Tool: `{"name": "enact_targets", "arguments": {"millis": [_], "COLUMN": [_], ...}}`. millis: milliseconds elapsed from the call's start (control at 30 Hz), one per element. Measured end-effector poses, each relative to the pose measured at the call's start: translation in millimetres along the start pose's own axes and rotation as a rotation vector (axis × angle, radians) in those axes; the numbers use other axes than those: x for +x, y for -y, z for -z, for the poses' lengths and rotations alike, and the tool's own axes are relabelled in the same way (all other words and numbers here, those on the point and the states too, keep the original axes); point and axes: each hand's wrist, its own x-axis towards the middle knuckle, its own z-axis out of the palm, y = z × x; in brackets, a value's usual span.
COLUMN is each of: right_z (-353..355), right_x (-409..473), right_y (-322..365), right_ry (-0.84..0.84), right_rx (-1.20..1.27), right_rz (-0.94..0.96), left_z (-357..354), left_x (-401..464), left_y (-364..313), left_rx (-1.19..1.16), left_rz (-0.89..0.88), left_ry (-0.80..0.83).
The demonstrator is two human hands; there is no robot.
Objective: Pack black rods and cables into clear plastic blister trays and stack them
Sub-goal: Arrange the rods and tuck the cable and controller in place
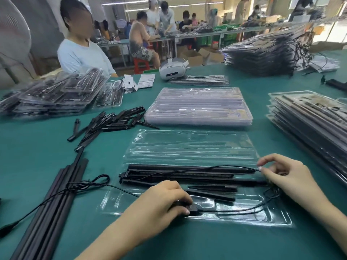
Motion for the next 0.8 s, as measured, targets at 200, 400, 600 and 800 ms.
{"name": "enact_targets", "arguments": {"millis": [200, 400, 600, 800], "right_z": [0.9, 2.7, 20.2, 59.2], "right_x": [0.2, 0.4, -3.7, -18.5], "right_y": [-1.8, -1.7, 3.4, -3.0], "right_ry": [0.008, 0.027, 0.066, 0.277], "right_rx": [0.006, -0.009, 0.007, -0.607], "right_rz": [0.017, 0.023, 0.1, 0.566], "left_z": [-9.0, -10.3, -1.9, 9.5], "left_x": [-1.5, 0.5, 3.1, 27.1], "left_y": [-4.8, -10.8, -3.7, -0.1], "left_rx": [0.064, 0.43, 0.08, 0.108], "left_rz": [0.011, -0.194, 0.044, 0.082], "left_ry": [-0.041, -0.071, 0.019, -0.156]}}
